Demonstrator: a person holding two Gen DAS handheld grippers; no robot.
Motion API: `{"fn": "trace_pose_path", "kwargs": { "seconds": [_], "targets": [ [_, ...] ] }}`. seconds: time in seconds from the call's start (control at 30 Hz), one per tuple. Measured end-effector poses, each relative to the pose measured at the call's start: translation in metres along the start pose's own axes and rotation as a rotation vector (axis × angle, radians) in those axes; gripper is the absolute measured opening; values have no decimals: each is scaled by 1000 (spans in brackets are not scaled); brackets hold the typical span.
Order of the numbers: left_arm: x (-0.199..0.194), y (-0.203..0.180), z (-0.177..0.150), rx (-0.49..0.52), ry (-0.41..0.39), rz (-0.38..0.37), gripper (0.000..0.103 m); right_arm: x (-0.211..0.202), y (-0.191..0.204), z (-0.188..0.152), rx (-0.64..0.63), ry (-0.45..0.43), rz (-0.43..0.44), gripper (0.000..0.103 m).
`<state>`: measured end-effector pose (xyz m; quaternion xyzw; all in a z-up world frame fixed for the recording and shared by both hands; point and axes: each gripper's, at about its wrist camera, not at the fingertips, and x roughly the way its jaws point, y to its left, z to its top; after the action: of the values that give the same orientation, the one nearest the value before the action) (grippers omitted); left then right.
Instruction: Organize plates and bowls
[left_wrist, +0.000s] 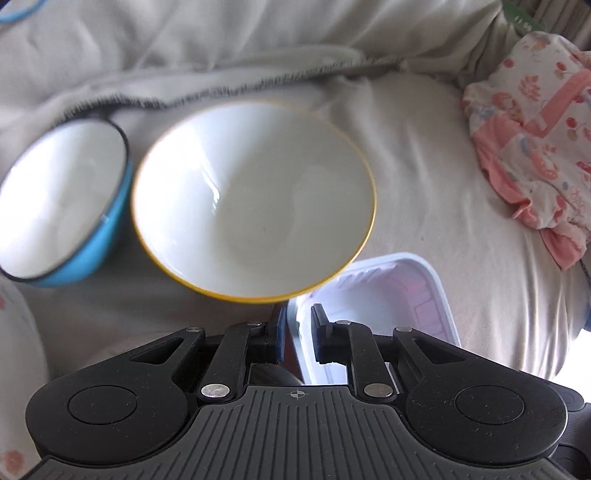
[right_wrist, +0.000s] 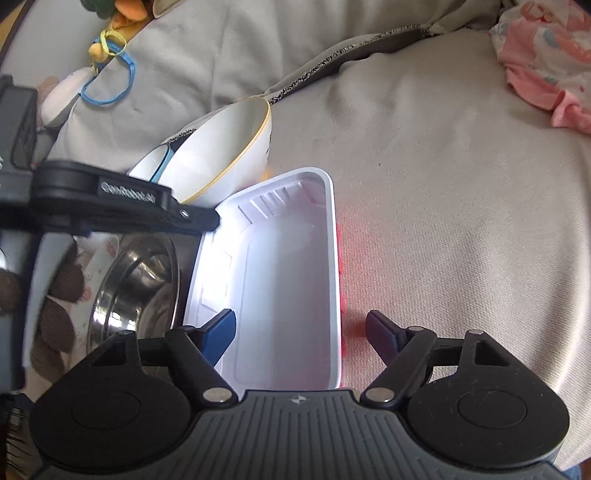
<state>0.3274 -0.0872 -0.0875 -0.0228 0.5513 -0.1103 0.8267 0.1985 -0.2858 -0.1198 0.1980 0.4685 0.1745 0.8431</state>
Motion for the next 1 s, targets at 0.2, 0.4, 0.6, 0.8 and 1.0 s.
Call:
{"fn": "trace_pose_path", "kwargs": {
  "seconds": [0.2,0.4,0.6,0.8,1.0],
  "targets": [
    [13,-11,12,-44,14,-112,28,-2,-2,13,-5,-10,53,76],
    [32,-27,33,-90,35,-264,31,-21,-27,42,23,-118,-59,77],
    [-12,-10,9,-89,-13,-374,29,-29,-27,57,-23,-179,-210,86],
    [-112,46,-40,-53,-250,-239,29,-59,32,49,-211,-306,-319,94],
    [-143,109,-86,-154,-311,-69,29,-64,85,52,-185,-205,-138,97]
  ]
}}
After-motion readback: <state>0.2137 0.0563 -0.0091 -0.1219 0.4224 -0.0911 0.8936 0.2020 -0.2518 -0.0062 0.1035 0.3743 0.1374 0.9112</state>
